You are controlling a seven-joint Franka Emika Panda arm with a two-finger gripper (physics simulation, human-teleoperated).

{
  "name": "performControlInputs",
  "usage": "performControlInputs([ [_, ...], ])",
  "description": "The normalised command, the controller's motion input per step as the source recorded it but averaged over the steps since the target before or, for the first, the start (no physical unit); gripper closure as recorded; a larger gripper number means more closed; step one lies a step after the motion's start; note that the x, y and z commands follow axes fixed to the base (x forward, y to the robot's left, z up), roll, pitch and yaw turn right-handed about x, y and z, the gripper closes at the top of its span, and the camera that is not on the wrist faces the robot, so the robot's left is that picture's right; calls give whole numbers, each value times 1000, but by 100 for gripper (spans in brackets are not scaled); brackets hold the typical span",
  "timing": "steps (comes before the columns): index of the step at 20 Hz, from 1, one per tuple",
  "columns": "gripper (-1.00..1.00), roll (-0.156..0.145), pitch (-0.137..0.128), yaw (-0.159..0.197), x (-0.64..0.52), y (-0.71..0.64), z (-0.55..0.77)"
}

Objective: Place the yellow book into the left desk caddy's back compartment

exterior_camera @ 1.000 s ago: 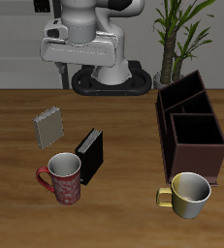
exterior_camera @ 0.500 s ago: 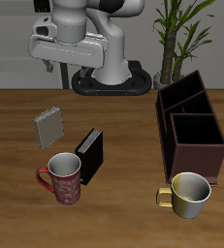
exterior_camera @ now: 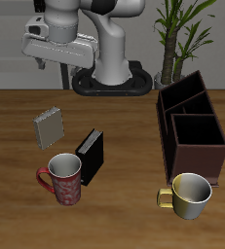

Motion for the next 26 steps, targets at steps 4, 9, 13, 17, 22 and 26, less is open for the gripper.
performControlInputs([
  [4,-100,-18,-45,-25,-349,-201,-62],
  [9,-100,0,-57,-56,-195,-144,-97],
  [13,-100,-7,-24,-21,-6,-51,-139],
  [17,-100,-26,6,-32,23,-92,-216],
  [22,-100,-18,22,-29,12,-62,-163],
  [26,-100,-11,19,-34,45,-134,-172],
])
